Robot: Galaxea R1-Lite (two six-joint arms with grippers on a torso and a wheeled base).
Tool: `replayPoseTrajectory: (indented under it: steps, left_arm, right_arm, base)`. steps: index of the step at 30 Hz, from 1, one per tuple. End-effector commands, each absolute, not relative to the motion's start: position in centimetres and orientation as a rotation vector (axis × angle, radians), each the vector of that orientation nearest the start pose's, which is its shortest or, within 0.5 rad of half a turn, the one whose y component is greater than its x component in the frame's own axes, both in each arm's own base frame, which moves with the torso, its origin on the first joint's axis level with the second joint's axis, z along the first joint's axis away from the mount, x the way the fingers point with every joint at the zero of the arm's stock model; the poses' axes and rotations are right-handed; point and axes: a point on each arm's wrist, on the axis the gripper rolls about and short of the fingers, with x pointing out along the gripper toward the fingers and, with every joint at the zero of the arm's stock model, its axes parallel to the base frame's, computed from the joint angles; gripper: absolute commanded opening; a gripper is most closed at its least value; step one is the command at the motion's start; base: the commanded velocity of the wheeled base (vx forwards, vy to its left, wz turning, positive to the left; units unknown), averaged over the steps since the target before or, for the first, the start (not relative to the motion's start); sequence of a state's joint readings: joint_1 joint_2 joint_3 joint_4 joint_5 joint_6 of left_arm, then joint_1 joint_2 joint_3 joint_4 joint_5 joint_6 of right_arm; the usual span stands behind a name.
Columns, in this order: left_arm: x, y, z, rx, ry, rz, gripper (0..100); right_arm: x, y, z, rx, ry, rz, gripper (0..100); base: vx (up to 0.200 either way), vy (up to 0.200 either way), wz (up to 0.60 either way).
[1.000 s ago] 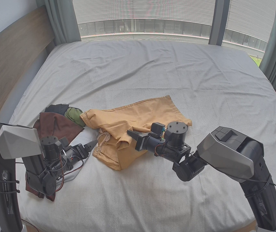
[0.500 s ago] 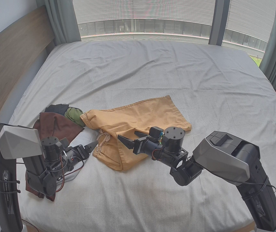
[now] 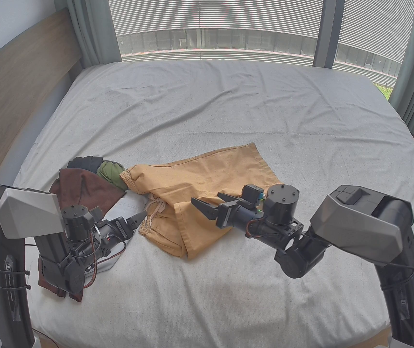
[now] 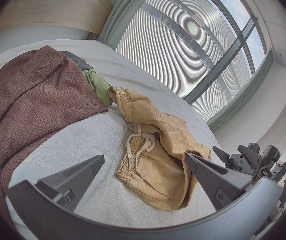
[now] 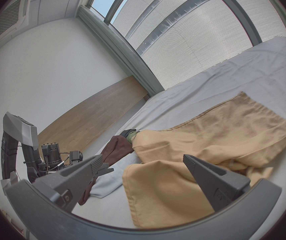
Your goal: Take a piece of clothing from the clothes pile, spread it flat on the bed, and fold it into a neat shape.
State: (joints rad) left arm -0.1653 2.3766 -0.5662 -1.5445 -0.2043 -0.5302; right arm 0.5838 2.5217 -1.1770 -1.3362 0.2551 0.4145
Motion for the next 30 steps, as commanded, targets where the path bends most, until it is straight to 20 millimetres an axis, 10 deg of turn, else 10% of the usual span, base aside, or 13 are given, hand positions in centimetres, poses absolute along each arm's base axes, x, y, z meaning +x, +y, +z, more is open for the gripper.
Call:
replayPoseTrajectory:
  steps: [1, 13, 30]
  left_arm:
    - [34.1, -6.2, -0.6, -0.527, 0.357, -0.288, 100]
    - [34.2, -6.1, -0.5, -0.528, 0.352, -0.288, 100]
    - [34.3, -6.1, -0.4, -0.532, 0.347, -0.291, 100]
  right_arm:
    - [36.9, 21.6, 4.8, 0.357, 0.145, 0.762, 100]
    - [37.9, 14.4, -1.1, 0.216, 0.255, 0.586, 100]
    - [39.0, 15.3, -5.2, 0.035, 0.251, 0.678, 100]
  base:
    - [0.000, 0.000, 0.00]
    - [0.000, 0.000, 0.00]
    - [0.000, 0.000, 0.00]
